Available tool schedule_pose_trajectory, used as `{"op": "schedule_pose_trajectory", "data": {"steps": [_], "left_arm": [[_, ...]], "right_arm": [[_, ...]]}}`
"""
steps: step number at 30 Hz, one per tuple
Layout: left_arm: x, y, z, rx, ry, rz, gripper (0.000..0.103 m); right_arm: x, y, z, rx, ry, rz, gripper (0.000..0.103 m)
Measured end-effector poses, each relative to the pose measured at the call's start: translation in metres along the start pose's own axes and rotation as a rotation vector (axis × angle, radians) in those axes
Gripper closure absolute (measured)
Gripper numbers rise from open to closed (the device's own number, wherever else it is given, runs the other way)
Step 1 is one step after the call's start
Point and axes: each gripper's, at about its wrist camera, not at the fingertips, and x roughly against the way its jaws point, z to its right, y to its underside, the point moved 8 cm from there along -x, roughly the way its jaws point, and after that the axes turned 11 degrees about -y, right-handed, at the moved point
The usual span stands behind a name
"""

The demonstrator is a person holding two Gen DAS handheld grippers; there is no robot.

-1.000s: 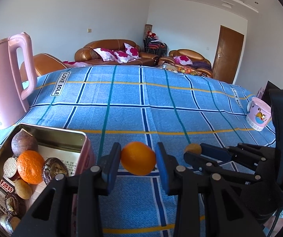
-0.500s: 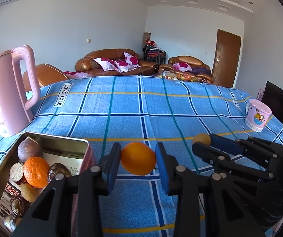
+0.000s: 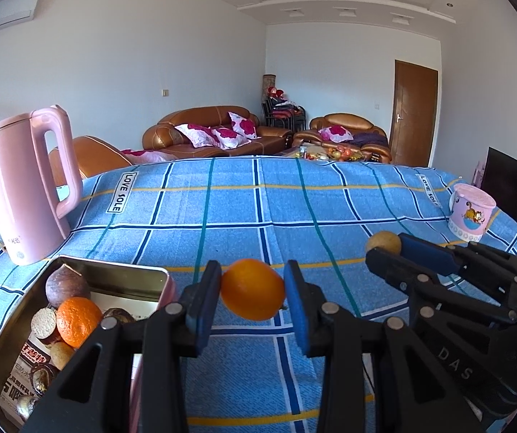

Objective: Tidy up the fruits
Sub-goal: 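Lift the orange and the tan fruit and carry them over the pink tin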

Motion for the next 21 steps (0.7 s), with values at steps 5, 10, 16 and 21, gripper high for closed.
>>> {"op": "schedule_pose_trajectory", "data": {"steps": [5, 10, 16, 21], "left_arm": [[0.003, -0.002, 0.000, -0.005, -0.005, 0.018, 0.065], [0.006, -0.002, 0.000, -0.003, -0.009, 0.032, 0.065], [0.009, -0.003, 0.000, -0.002, -0.010, 0.045, 0.065], [0.014, -0.004, -0.001, 0.001, -0.014, 0.071, 0.065]], "right_arm": [[0.006, -0.001, 0.000, 0.002, 0.004, 0.029, 0.073], [0.012, -0.003, 0.000, 0.001, 0.014, 0.059, 0.073], [0.018, -0.005, 0.001, 0.006, 0.025, 0.089, 0.073], [0.023, -0.006, 0.002, 0.003, 0.035, 0.115, 0.073]]}}
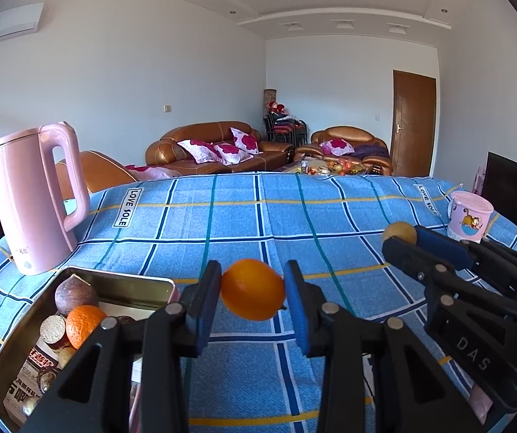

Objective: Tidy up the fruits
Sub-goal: 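Lift the orange and the tan fruit and carry them over the pink tin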

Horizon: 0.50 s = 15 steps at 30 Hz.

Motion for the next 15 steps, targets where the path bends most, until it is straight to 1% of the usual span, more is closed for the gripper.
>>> {"op": "schedule_pose_trajectory", "data": {"steps": [7, 15], "left_arm": [[0.007, -0.003, -0.001, -0.002, -0.011, 0.040, 0.065], [0.014, -0.006, -0.002, -0.001, -0.027, 0.076, 0.065]], "right_arm": [[0.010, -0.002, 0.002, -0.005, 0.011, 0.040, 0.073], [0.017, -0.004, 0.001, -0.002, 0.012, 0.067, 0.073]]}}
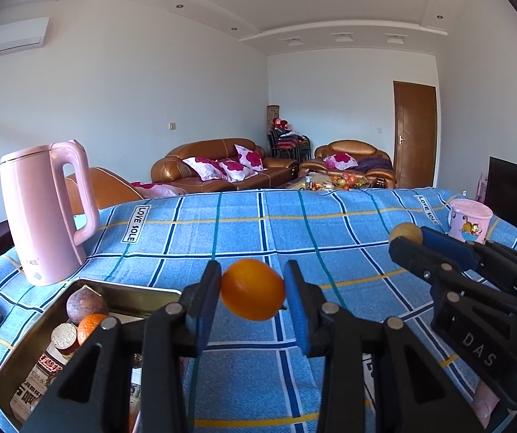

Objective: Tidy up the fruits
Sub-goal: 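Lift the orange and the tan fruit and carry them over the pink tin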

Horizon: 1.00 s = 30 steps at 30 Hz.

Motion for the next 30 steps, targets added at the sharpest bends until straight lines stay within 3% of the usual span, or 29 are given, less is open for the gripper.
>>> {"op": "schedule_pose_trajectory", "data": {"steps": [14, 30], "left_arm": [[0.011, -0.003, -0.004, 0.004, -0.029, 0.046, 0.065], [0.021, 0.004, -0.016, 0.003, -0.025, 0.019, 0.065]], "right_arm": [[0.014, -0.001, -0.007, 0.029, 0.012, 0.051, 0.073], [0.022, 0.000, -0.016, 0.040, -0.010, 0.057, 0.073]]}}
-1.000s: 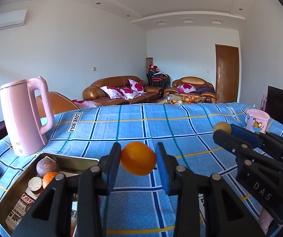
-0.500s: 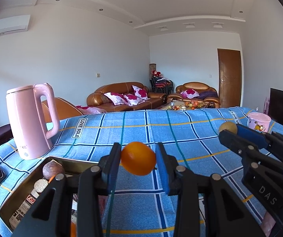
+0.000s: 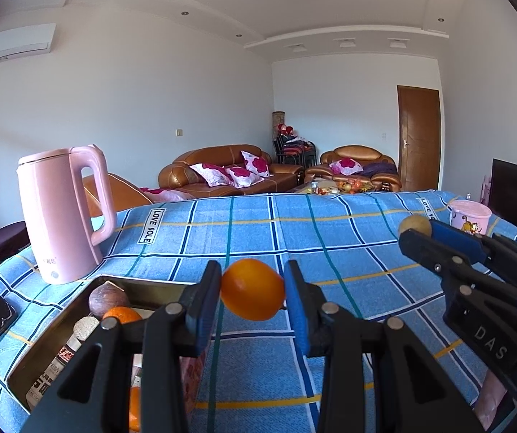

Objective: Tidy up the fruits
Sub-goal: 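Lift the orange and the tan fruit and carry them over the pink tin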

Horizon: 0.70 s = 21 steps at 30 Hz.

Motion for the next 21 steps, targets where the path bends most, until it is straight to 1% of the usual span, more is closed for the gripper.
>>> {"op": "schedule_pose_trajectory", "data": {"steps": [3, 8, 21], "left_arm": [[0.002, 0.002, -0.003, -0.003, -0.001, -0.006, 0.065], [0.005, 0.005, -0.012, -0.001, -0.006, -0.016, 0.065], [0.014, 0.009, -0.044, 0.035, -0.041, -0.036, 0.065]], "right_arm": [[-0.002, 0.000, -0.005, -0.002, -0.013, -0.004, 0.073], [-0.005, -0.001, -0.020, -0.017, -0.059, -0.012, 0.073], [-0.012, -0.014, -0.059, 0.012, -0.135, -0.013, 0.073]]}}
